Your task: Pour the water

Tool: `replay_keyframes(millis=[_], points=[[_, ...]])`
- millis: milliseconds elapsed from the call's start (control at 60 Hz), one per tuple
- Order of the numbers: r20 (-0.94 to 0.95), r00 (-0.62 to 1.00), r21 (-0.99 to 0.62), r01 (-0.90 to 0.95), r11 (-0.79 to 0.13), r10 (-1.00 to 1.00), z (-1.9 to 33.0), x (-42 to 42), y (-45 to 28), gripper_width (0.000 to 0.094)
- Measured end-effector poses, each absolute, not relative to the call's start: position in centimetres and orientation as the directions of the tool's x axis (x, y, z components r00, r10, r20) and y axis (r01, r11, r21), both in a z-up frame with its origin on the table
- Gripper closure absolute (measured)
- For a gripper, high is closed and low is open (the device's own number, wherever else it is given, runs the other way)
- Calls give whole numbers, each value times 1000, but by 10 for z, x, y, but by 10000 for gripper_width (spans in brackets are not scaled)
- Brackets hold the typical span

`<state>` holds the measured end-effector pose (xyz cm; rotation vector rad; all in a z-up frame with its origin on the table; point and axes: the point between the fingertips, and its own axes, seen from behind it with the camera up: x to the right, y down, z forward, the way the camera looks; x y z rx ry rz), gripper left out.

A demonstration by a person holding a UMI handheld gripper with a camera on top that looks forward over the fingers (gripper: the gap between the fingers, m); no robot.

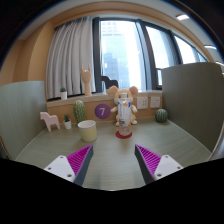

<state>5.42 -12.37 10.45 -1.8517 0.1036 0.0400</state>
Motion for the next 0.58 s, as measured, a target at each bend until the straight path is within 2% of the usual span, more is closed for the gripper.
replay_keyframes(millis=[333,583], points=[[-38,999,-975,-45,-216,-34,165,50,-186,84],[-22,998,-983,-33,-178,-60,194,62,-204,83]])
